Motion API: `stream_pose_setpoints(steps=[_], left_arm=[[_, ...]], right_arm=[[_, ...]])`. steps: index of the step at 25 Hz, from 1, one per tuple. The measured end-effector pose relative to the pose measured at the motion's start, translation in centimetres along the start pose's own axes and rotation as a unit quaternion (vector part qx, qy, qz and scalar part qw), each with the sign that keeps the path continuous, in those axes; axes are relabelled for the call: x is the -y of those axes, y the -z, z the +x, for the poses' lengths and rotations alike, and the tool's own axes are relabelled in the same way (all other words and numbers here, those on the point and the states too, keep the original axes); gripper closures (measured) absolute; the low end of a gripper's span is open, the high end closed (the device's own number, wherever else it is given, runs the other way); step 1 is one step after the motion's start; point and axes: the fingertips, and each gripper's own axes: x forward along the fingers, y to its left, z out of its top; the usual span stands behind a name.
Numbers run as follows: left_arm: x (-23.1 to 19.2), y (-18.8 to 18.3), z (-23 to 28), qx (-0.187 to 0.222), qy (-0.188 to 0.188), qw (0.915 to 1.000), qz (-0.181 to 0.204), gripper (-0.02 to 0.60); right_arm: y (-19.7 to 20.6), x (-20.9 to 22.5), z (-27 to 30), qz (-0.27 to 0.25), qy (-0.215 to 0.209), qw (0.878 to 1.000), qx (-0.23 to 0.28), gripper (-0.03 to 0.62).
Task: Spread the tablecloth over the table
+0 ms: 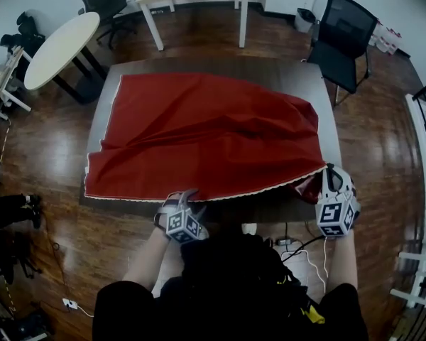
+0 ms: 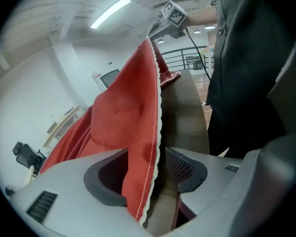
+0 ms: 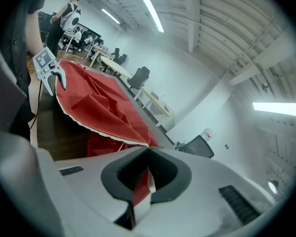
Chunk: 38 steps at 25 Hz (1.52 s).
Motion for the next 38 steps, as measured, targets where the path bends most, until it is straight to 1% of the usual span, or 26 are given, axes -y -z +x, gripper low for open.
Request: stream_pose_setpoints(steps=[2, 4, 6, 7, 8, 9, 11, 13, 14, 16, 17, 19, 21, 23, 26, 29, 31, 34, 36, 38], left_arm=[[-0.8, 0.8, 0.4, -0.024, -0.012, 0.9996, -0.011, 0.344], [-1.8, 1.9, 0.8, -0.051, -0.03, 0.9981, -0.014, 0.354], [-3.1, 3.2, 0.8, -0.069, -0.058, 0.9956, -0.024, 0.446], [-3.8, 3.9, 0.5, -0.075, -0.072, 0.9941, -0.033, 0.501], [-4.5, 4.6, 0.1, -0.078, -0.083, 0.9926, -0.043, 0.571], [-5.0, 5.3, -0.5, -0.079, -0.089, 0.9915, -0.053, 0.577], [-5.4, 6.1, -2.3, -0.078, -0.084, 0.9914, -0.064, 0.578], [-4.8, 6.6, -4.3, -0.079, -0.06, 0.9931, -0.064, 0.578], [-4.1, 6.9, -5.4, -0.08, -0.038, 0.9939, -0.066, 0.579], [-1.7, 7.6, -7.3, -0.084, 0.02, 0.9935, -0.075, 0.58], [-0.3, 8.2, -8.1, -0.09, 0.05, 0.9916, -0.078, 0.578], [2.5, 9.9, -9.3, -0.109, 0.105, 0.9849, -0.083, 0.578], [5.4, 11.3, -10.0, -0.127, 0.153, 0.9761, -0.088, 0.578], [7.7, 11.9, -10.1, -0.141, 0.183, 0.9695, -0.082, 0.578], [10.3, 12.0, -9.7, -0.159, 0.215, 0.9611, -0.071, 0.578], [12.0, 12.0, -9.0, -0.174, 0.233, 0.9539, -0.074, 0.578], [12.6, 12.1, -8.4, -0.185, 0.238, 0.9505, -0.076, 0.578], [13.4, 12.3, -7.5, -0.194, 0.239, 0.9469, -0.093, 0.578], [13.9, 12.6, -7.4, -0.197, 0.239, 0.9446, -0.109, 0.578], [14.2, 12.8, -7.5, -0.198, 0.237, 0.9426, -0.128, 0.578]], right_arm=[[-0.3, -0.2, 0.0, -0.003, -0.004, 1.0, 0.003, 0.583], [-0.4, -0.1, -0.1, -0.006, -0.007, 1.0, 0.0, 0.583], [-0.1, 0.2, -0.2, 0.0, -0.008, 1.0, -0.003, 0.583], [0.2, 0.3, -0.4, 0.006, -0.01, 1.0, -0.005, 0.583], [0.5, 0.1, -0.6, 0.013, -0.013, 1.0, -0.008, 0.583], [1.0, -0.3, -0.9, 0.016, -0.018, 1.0, -0.012, 0.583], [2.0, -2.0, -1.4, 0.014, -0.033, 0.999, -0.024, 0.583], [3.6, -4.6, -1.9, 0.009, -0.059, 0.997, -0.044, 0.583], [4.6, -6.3, -2.1, 0.01, -0.079, 0.995, -0.056, 0.583], [7.0, -10.3, -2.9, 0.01, -0.134, 0.988, -0.08, 0.583], [8.3, -12.5, -3.3, 0.006, -0.161, 0.983, -0.094, 0.583], [10.8, -16.4, -4.2, -0.012, -0.201, 0.971, -0.126, 0.583], [13.1, -19.2, -5.2, -0.042, -0.224, 0.96, -0.16, 0.583], [15.5, -21.0, -6.2, -0.072, -0.235, 0.95, -0.193, 0.583], [18.4, -21.4, -6.9, -0.094, -0.235, 0.941, -0.224, 0.583], [20.3, -20.6, -7.1, -0.082, -0.231, 0.939, -0.24, 0.583], [21.3, -20.4, -7.0, -0.076, -0.238, 0.936, -0.248, 0.583], [22.7, -21.3, -7.5, -0.074, -0.258, 0.928, -0.259, 0.583], [23.3, -22.0, -7.7, -0.065, -0.262, 0.926, -0.263, 0.583], [22.8, -22.2, -7.6, -0.058, -0.262, 0.927, -0.261, 0.583]])
